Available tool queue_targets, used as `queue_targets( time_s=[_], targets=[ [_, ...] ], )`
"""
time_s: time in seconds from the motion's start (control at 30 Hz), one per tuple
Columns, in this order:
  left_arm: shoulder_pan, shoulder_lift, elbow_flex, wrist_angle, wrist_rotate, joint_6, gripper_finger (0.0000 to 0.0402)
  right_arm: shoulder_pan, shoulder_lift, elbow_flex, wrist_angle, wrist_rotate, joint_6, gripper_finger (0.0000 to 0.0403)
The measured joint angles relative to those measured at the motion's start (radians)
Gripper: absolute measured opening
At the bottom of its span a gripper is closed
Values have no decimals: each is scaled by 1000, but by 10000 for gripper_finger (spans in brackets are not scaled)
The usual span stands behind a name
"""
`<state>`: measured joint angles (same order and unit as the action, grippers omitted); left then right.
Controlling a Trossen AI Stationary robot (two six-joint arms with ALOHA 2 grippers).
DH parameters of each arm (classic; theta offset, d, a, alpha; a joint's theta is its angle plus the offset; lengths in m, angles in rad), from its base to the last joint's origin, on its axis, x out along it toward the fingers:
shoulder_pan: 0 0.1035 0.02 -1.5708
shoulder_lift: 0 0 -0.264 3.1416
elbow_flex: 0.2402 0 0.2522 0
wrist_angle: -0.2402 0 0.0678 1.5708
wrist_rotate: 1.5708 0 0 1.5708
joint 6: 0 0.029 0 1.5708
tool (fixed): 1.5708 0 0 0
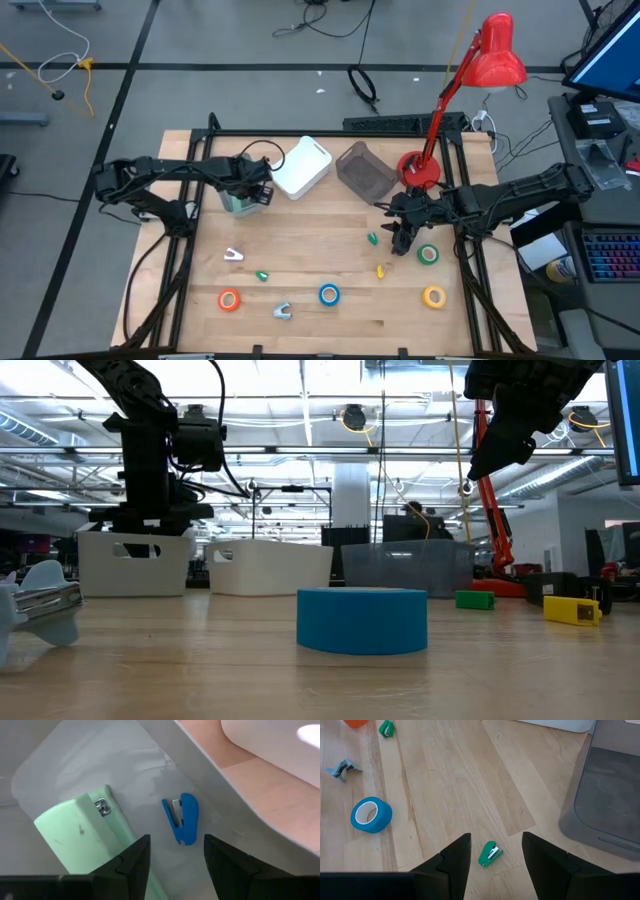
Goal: Pick and place Stapler, Stapler remover, tape
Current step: Put the top green small stapler into the gray bin
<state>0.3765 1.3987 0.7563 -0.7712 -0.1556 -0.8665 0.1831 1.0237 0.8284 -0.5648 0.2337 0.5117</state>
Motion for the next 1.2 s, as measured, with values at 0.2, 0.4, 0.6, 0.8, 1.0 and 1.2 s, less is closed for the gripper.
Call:
queue_targets(
  time_s=[0.2, 0.4, 0.6, 0.8, 1.0, 1.2],
  targets=[
    [0, -47, 0, 3, 1, 0, 186, 0, 0, 0, 0, 0, 0, 169],
    [0, -134, 1, 7, 0, 0, 186, 0, 0, 0, 0, 0, 0, 169],
    [-29, -227, 1, 16, 0, -4, 186, 0, 0, 0, 0, -3, 0, 169],
    [-87, -303, 1, 18, 8, -6, 186, 0, 0, 0, 0, -3, 0, 169],
    [-171, -348, 1, 26, 27, -11, 186, 0, 0, 0, 0, -3, 0, 169],
    [-276, -354, 1, 89, 28, -6, 186, 0, 0, 0, 2, -2, 0, 169]
  ],
)
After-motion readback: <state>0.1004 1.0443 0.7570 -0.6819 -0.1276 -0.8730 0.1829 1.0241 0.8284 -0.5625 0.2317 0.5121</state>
